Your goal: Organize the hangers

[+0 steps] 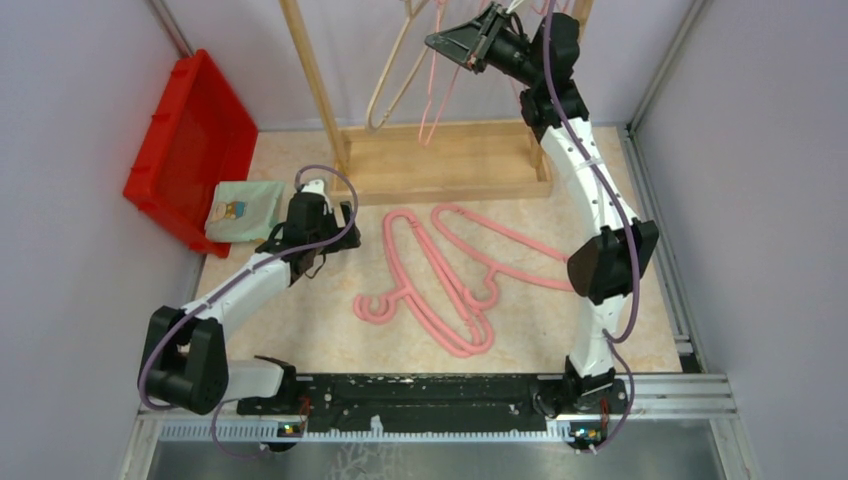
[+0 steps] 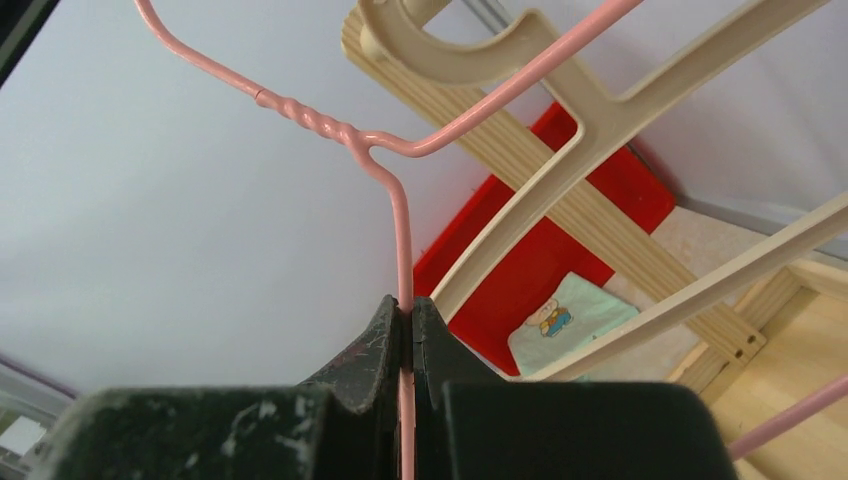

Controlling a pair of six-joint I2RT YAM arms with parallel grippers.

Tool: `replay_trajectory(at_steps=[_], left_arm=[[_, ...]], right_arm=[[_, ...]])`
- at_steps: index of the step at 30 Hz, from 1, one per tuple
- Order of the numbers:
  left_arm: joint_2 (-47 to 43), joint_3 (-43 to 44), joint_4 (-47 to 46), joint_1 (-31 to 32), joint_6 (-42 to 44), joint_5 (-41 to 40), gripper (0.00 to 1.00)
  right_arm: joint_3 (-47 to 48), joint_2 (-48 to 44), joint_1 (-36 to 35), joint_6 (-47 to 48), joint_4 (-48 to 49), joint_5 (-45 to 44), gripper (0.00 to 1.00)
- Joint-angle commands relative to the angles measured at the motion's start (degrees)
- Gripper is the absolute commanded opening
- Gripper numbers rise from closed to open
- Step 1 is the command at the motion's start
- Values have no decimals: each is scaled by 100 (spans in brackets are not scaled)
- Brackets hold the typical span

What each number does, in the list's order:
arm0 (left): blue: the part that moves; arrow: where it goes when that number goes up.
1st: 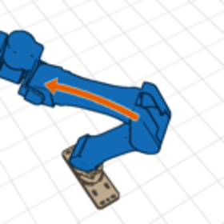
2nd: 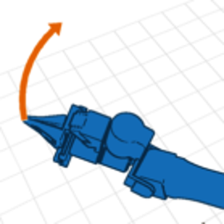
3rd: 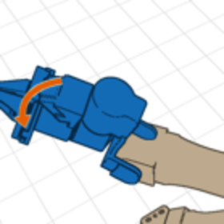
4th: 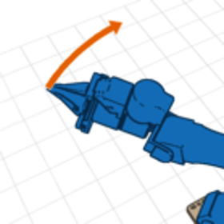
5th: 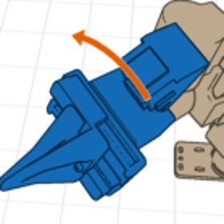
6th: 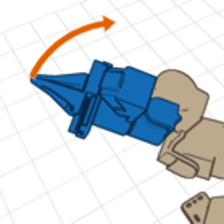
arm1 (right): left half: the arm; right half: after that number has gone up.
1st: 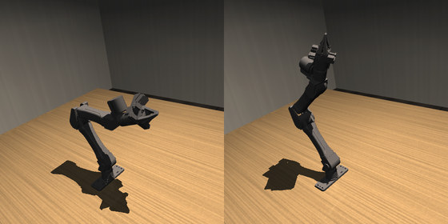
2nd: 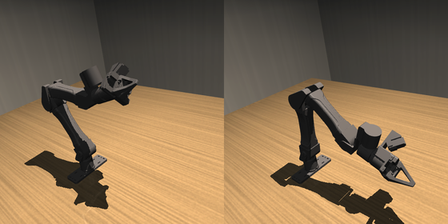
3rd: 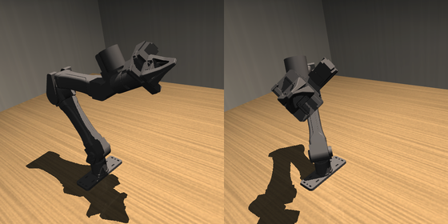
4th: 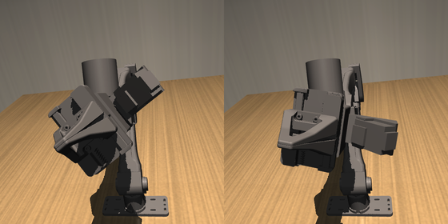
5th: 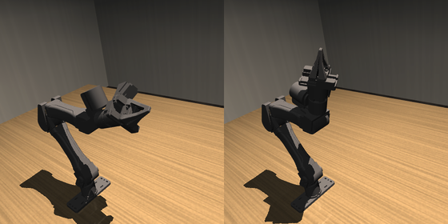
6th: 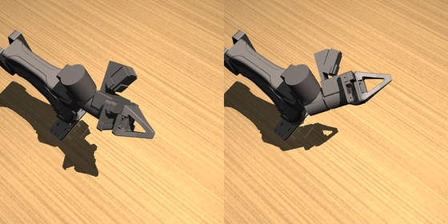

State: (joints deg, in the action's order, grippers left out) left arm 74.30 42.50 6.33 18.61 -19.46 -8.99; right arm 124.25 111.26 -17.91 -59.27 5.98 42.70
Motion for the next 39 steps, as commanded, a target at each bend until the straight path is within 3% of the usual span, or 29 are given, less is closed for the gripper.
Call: replay_trajectory(at_steps=[1, 12, 23, 30, 36, 39], left_arm=[[66, 46, -118, -5, 129, -47, 98], [107, 53, -105, -58, 193, -71, 98], [148, 44, -136, -82, 179, -26, 98], [108, 21, -132, -77, 151, -2, 99], [78, -6, -117, -77, 137, 18, 98], [84, 2, -114, -77, 137, 26, 98]], right_arm=[[341, 131, 89, -219, 341, -488, 0], [615, 620, 211, -592, 345, -777, 0], [-136, 203, 293, -525, 291, -794, 0], [-569, -173, 299, -251, 13, -859, 27], [-810, -809, 290, 478, -690, -1268, 30], [-1019, -1194, 288, 905, -1102, -1528, 49]])
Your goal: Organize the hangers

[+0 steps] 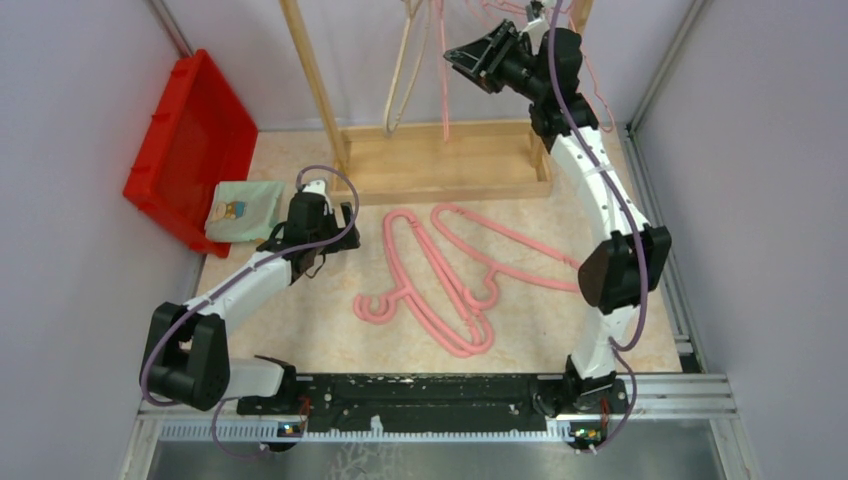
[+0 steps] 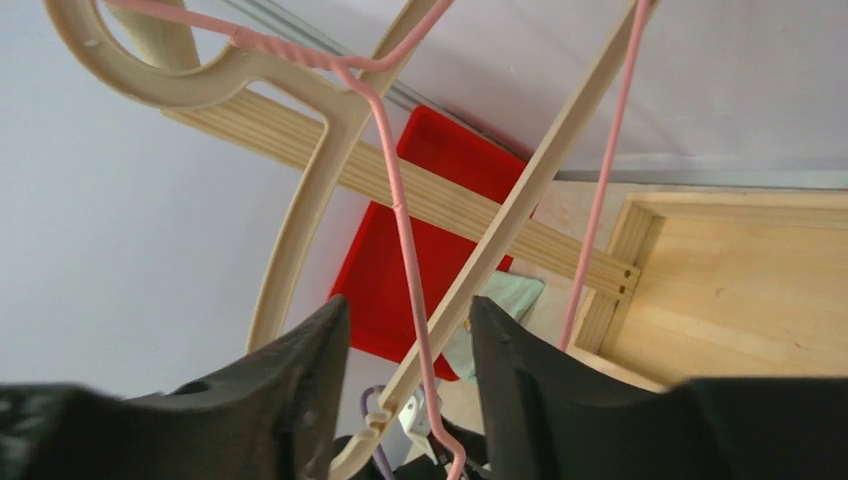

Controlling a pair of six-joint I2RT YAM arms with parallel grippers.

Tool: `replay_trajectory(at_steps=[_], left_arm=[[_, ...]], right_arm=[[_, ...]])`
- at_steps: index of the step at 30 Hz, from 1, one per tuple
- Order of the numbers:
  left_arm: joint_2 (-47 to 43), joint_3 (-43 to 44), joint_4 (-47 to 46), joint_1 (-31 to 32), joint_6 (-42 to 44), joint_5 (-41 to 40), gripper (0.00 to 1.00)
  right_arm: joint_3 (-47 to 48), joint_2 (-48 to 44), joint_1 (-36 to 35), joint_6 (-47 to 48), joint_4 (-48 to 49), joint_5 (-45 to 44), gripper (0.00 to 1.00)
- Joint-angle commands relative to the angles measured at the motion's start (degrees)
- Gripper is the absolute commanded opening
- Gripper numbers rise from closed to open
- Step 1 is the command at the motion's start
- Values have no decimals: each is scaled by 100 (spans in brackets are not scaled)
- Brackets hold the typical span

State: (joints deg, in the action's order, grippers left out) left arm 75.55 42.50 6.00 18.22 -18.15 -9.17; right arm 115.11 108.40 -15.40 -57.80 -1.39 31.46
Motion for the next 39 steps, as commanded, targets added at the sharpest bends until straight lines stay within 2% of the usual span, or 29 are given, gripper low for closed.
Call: replay_trajectory(at_steps=[1, 5, 11, 13, 15, 17, 18, 21, 27, 30, 39], left_arm=[[-40, 15, -81, -40, -2, 46, 98], [-49, 58, -81, -38, -8, 68, 98], [-52, 122, -35, -38, -11, 78, 98], [-51, 123, -28, -38, -4, 65, 98], [-38, 113, -29, -38, -20, 66, 98], [-25, 118, -42, -38, -18, 77, 98], [-14, 127, -47, -38, -21, 81, 98], [35, 167, -62, -38, -6, 88, 98], [91, 208, -143, -38, -17, 120, 98], [158, 215, -204, -42, -27, 166, 98], [348, 395, -427, -46, 54, 127, 98]], right_arm=[[-170, -1047, 37, 915, -546, -492, 54], [-565, -1677, 37, 1439, -927, -782, 61], [-652, -2116, -11, 2136, -1444, -688, 60], [-557, -2238, -76, 2442, -1617, -664, 52], [-325, -2234, -165, 2768, -1840, -656, 49], [64, -2106, -326, 3090, -2160, -748, 40], [325, -1993, -424, 3254, -2326, -821, 33], [1145, -1544, -747, 3579, -2751, -848, 1], [2516, -311, -1044, 3618, -2845, -707, 0], [2550, 41, -1202, 3669, -2263, -767, 0], [2669, 941, -1996, 4535, -978, -1819, 0]])
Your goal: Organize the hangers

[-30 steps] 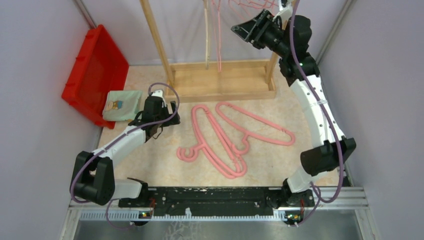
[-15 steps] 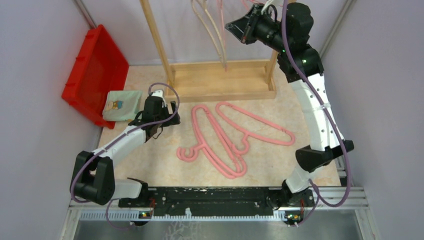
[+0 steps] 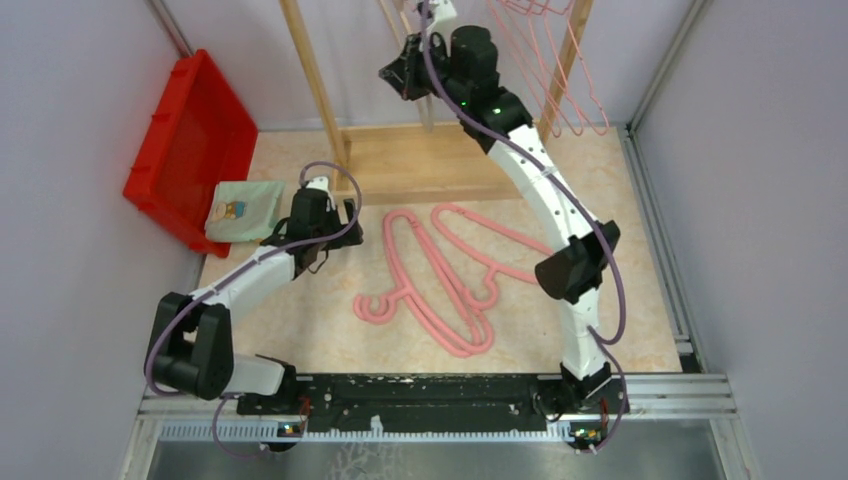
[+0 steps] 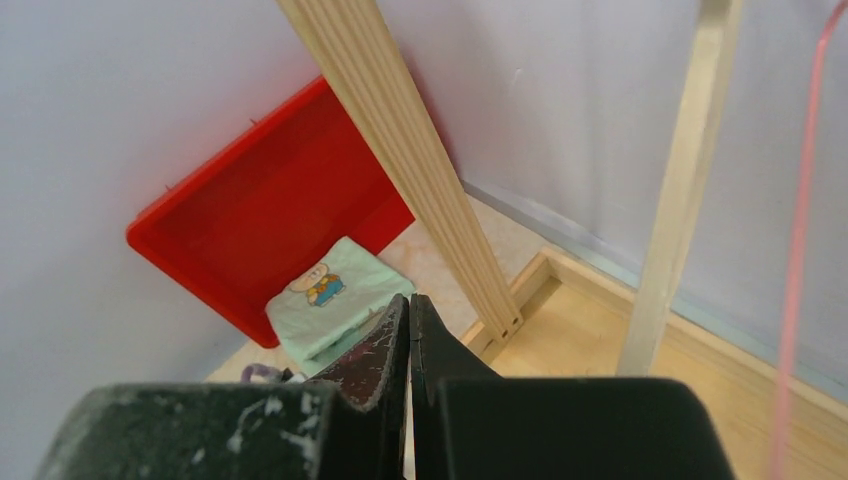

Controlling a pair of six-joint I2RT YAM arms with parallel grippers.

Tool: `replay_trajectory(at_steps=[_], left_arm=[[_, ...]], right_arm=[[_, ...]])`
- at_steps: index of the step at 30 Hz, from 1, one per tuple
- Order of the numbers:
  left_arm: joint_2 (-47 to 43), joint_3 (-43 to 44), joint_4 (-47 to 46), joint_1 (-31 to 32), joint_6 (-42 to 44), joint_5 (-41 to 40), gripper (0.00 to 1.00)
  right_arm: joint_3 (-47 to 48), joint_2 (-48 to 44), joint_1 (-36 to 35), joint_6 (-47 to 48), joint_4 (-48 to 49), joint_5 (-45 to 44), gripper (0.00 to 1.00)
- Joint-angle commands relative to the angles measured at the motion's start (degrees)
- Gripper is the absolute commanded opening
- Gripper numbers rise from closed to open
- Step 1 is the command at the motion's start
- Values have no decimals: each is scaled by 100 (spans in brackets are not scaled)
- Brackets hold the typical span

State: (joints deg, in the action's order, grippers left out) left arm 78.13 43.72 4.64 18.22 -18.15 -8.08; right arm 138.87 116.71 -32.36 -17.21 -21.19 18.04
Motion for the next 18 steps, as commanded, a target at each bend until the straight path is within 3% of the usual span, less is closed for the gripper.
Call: replay_trajectory(at_steps=[1, 10, 18], left_arm=[[132, 309, -306, -46, 64, 29, 98], [272, 289, -446, -63, 52, 188, 98], [284, 234, -489, -112, 49, 262, 98]], right_arm=[[312, 183, -365, 599, 1114, -601, 0], [265, 609, -1044, 2054, 2234, -2571, 0], [235, 827, -1159, 2851, 2712, -3371, 0]])
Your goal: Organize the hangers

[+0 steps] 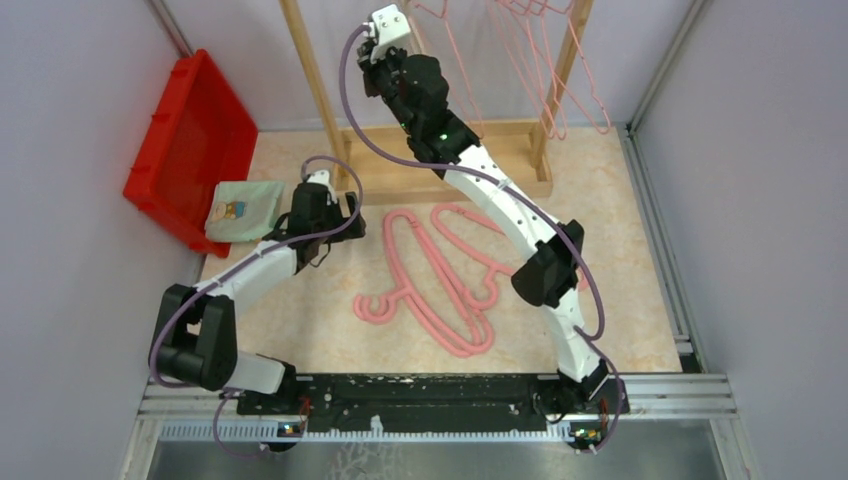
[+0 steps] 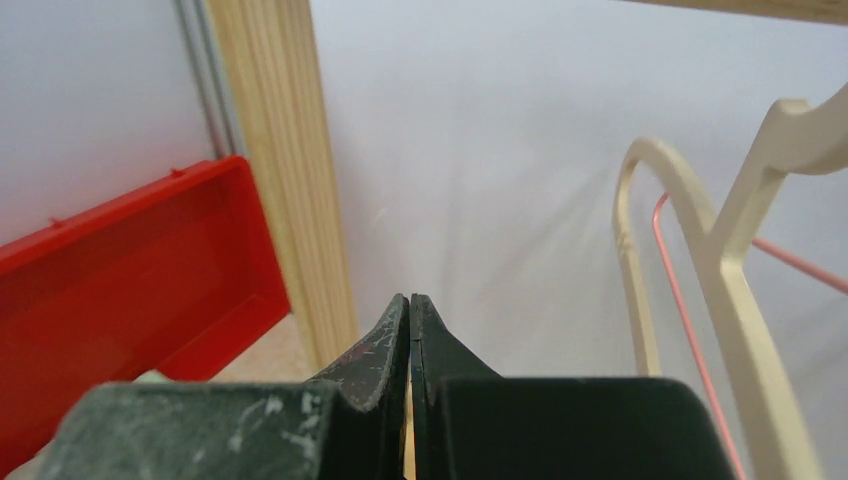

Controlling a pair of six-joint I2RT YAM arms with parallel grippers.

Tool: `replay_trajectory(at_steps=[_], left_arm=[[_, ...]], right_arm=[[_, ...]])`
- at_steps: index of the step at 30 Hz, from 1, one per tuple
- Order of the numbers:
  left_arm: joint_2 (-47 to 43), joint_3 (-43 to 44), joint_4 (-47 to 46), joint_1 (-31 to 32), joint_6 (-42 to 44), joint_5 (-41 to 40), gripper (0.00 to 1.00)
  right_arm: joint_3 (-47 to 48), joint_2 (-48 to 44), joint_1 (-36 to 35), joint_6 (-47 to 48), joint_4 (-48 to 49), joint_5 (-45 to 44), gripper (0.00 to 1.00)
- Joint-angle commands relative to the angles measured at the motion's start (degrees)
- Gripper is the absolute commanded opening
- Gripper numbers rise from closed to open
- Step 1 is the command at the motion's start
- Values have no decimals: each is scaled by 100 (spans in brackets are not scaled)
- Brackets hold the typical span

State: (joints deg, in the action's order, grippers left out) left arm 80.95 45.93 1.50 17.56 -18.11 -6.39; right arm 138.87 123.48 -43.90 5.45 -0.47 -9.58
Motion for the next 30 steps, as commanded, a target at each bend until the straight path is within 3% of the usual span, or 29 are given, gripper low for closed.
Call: replay_trajectory(at_steps=[1, 11, 22, 30], left_arm=[[-7, 19, -176, -57, 59, 106, 98], [-130, -98, -207, -77, 5, 165, 98], [-50, -175, -304, -143, 18, 202, 98], [-51, -250, -325, -152, -55, 238, 98]], right_arm=[[229, 185, -9, 671, 734, -645, 0], [336, 797, 39, 1739, 2371, -1041, 10], [453, 734, 325, 996, 2470, -614, 11], [241, 439, 726, 722, 2446, -954, 11]])
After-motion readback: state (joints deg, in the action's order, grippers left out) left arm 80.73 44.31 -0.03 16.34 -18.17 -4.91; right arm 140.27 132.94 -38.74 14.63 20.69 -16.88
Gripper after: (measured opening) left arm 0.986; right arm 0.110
